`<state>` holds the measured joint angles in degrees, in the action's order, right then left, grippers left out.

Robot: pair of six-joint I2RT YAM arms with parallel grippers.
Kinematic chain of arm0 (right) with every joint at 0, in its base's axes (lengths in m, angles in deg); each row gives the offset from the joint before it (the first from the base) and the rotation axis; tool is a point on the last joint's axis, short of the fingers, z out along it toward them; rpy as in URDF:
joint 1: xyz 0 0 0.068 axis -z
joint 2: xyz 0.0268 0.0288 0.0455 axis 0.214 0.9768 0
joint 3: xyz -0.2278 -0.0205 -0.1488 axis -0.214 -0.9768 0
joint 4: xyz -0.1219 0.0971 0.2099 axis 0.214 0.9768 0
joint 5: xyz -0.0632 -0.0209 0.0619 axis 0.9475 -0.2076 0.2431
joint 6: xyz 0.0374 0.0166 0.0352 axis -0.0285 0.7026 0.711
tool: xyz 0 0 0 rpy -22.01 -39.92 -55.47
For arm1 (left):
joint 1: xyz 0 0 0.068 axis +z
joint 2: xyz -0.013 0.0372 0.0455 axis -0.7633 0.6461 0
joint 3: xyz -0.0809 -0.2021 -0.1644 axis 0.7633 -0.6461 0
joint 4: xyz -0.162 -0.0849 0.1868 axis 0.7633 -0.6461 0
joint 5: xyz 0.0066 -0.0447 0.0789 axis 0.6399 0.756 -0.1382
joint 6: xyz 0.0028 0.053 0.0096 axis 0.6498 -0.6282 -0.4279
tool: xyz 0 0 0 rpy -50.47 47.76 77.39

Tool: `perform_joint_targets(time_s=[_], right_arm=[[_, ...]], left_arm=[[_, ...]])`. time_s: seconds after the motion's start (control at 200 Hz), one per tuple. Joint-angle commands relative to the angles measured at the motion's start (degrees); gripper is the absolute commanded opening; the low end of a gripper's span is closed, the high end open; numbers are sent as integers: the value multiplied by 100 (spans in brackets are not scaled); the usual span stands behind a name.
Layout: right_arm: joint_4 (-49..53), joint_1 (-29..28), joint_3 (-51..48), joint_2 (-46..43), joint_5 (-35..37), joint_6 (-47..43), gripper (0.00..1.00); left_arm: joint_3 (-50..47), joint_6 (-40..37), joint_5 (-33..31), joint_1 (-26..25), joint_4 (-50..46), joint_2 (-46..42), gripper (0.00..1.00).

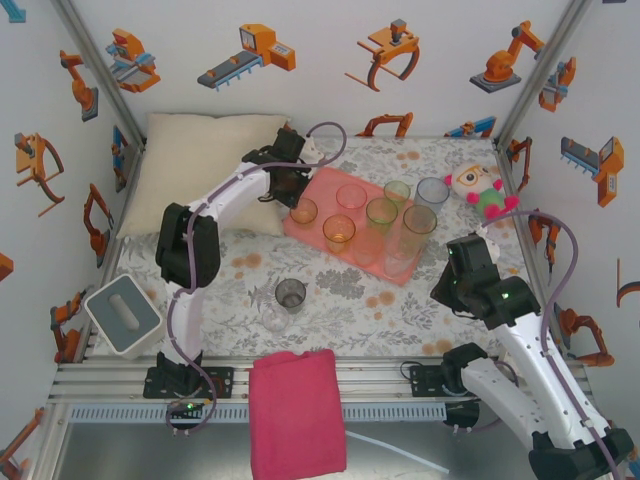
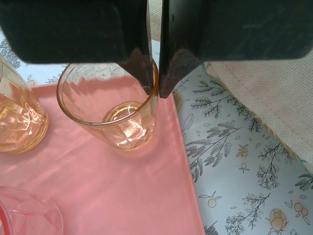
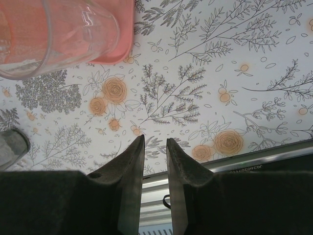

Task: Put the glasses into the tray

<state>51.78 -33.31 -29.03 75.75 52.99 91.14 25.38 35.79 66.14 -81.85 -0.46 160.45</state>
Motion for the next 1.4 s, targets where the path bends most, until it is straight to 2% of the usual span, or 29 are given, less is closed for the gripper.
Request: perform_joint_targets(time_s=[0.0, 0.431, 0.646, 0.756, 0.981, 1.041, 1.202, 1.392], right_arm=[[120, -45, 85, -52, 129, 87, 28], [87, -45, 26, -132, 77, 128, 28], [117, -47, 48, -221, 82, 152, 28], [147, -41, 85, -246, 86, 145, 28], [166, -41, 183, -252, 81, 125, 28], [157, -42, 201, -265, 77, 111, 28], [119, -45, 197, -288, 33, 108, 28], [25, -41, 158, -268, -36, 83, 28]], left_arm=[[200, -111, 118, 27, -87, 94, 17], [208, -112, 139, 21, -247, 86, 27], [414, -106, 208, 27, -443, -131, 40], [555, -30, 294, 26, -596, -347, 43], [627, 25, 462, -20, -948, -1146, 52], [542, 21, 523, -53, -1049, -1448, 57], [-21, -95, 748, -177, -1272, -2264, 65], [-1084, -428, 1347, -310, -1507, -3177, 77]])
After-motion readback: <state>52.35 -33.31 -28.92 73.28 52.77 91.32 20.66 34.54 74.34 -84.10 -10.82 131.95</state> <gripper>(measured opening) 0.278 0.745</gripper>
